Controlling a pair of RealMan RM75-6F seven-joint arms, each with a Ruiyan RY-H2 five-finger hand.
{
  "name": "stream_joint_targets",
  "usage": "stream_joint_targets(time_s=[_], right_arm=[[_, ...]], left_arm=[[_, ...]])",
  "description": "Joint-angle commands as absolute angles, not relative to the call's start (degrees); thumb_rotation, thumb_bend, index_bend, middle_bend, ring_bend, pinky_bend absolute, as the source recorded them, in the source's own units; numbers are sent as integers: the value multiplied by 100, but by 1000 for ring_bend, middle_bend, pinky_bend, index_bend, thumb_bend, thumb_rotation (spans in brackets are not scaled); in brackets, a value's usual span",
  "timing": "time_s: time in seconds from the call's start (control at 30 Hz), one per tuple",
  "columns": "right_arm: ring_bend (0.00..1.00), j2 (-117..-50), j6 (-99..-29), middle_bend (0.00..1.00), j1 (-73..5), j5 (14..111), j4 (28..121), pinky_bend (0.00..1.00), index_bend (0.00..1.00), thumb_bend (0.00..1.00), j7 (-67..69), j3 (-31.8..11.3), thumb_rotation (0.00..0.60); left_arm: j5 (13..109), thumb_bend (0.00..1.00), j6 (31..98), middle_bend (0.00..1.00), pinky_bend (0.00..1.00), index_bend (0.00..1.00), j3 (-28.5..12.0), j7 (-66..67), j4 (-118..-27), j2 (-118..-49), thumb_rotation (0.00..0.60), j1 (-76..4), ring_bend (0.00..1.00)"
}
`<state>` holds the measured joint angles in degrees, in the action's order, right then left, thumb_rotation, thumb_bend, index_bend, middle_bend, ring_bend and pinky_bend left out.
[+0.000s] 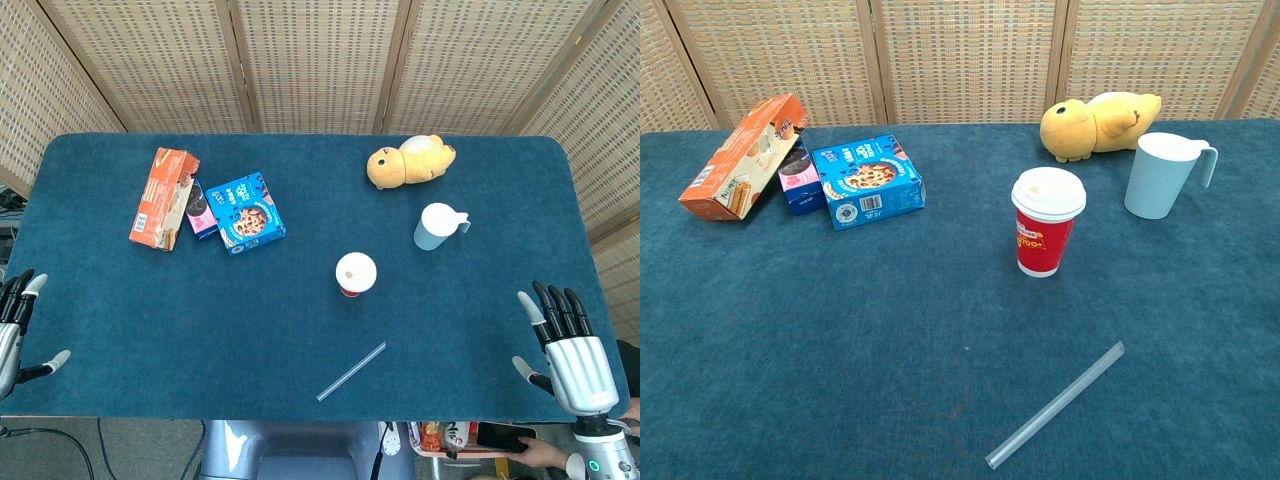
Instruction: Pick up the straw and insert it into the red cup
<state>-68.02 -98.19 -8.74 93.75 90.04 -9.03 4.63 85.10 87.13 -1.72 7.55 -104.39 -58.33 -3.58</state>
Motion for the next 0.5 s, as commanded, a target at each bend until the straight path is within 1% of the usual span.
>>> stream_joint_targets(time_s=[0.03, 0.23, 0.33, 0.4, 0.5], right_arm=[[0, -6796, -9808, 0, -837, 9396, 9006, 0, 0, 0, -889, 425, 600], [0, -6782, -9805, 0, -778, 9535, 8974, 0, 0, 0, -863, 389, 600], [0, -6789, -9759, 0, -829, 9805, 8956, 0, 0, 0, -691, 445, 600], [0, -6697, -9467, 0, -1029, 10227, 8963, 0, 3, 0, -406, 626, 600], [0, -6505, -9071, 0, -1348, 10706, 9071, 0, 30, 0, -342, 763, 600]], left_arm=[[8536, 117, 8713, 0, 0, 0, -168, 726, -10428, -5841, 600, -357, 0], [8577, 117, 8709, 0, 0, 0, -153, 714, -10412, -5848, 600, -351, 0], [8593, 117, 8713, 0, 0, 0, -155, 693, -10409, -5851, 600, -351, 0], [8609, 117, 8700, 0, 0, 0, -156, 675, -10397, -5856, 600, -360, 0], [8597, 116, 8660, 0, 0, 0, -157, 678, -10391, -5865, 600, -377, 0]])
